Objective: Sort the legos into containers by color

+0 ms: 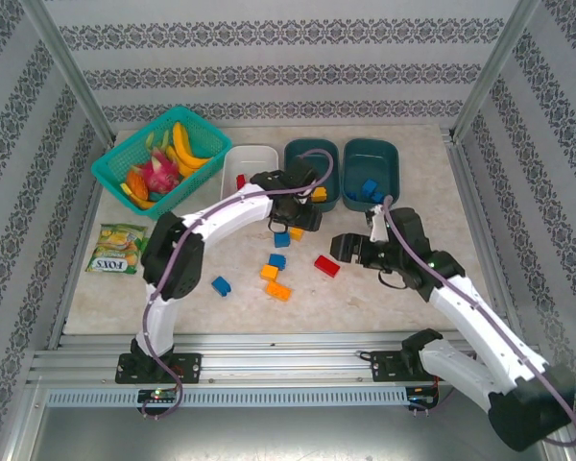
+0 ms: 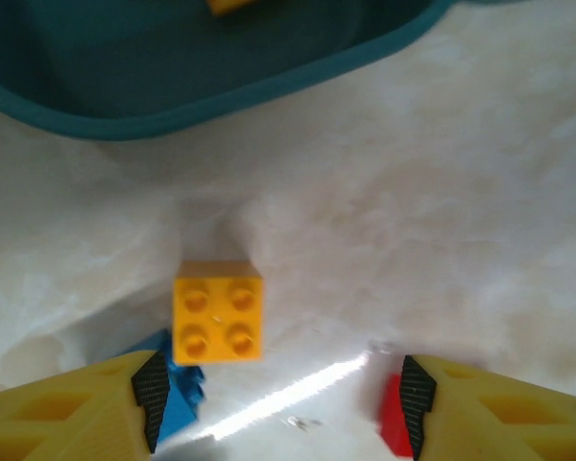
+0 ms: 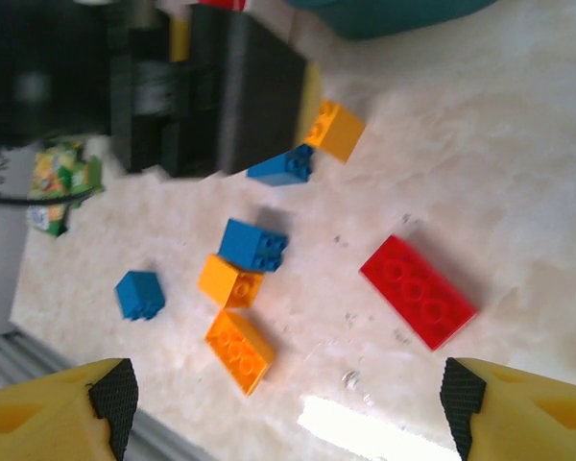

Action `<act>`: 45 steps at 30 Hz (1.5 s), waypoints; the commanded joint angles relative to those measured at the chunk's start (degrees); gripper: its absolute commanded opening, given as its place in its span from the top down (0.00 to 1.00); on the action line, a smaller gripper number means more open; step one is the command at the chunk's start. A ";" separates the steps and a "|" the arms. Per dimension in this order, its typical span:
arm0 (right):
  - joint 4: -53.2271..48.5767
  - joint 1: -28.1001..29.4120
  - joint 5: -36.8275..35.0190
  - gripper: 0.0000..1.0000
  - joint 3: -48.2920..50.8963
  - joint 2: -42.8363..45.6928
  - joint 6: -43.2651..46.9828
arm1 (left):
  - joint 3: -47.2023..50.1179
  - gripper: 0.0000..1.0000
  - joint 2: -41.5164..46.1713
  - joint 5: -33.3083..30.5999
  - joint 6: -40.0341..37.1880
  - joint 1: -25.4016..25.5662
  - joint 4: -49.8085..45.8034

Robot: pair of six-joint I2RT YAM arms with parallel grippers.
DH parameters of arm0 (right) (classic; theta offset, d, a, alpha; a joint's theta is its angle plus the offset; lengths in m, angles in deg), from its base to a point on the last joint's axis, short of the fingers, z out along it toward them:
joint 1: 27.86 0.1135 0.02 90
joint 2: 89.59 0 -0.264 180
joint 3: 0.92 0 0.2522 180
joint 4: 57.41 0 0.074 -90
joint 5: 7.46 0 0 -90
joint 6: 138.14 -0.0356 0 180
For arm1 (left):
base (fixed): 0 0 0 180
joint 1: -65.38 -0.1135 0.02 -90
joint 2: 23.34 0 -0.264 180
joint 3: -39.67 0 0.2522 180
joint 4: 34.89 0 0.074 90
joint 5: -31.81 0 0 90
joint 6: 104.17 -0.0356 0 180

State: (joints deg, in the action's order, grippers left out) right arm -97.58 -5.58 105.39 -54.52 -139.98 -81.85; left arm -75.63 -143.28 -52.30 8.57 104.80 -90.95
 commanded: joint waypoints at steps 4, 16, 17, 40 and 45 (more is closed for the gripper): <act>-1.61 -0.21 4.91 0.12 1.93 3.87 -0.03 | -7.63 0.32 -6.35 -6.72 -3.27 0.04 -7.19; -3.42 -2.57 5.33 0.11 0.72 4.14 -0.65 | -11.51 0.43 -12.84 -5.93 -2.73 0.47 -8.87; -3.46 -2.74 5.27 0.11 0.72 4.25 -0.68 | -11.41 0.44 -12.93 -6.06 -2.65 0.61 -8.98; 7.59 -4.53 0.23 0.15 -8.12 -3.34 -6.83 | -23.39 0.72 -5.35 -4.76 2.65 -3.56 -7.58; 9.90 -4.94 -4.97 0.16 -11.60 -9.00 -7.83 | -33.84 0.72 -13.19 -5.63 1.81 -5.64 -4.32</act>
State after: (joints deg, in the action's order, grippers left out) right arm -90.59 -9.77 104.71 -63.61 -146.93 -88.34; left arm -105.57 -151.87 -57.19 9.62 100.45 -97.55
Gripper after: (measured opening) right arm 0.842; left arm 0.328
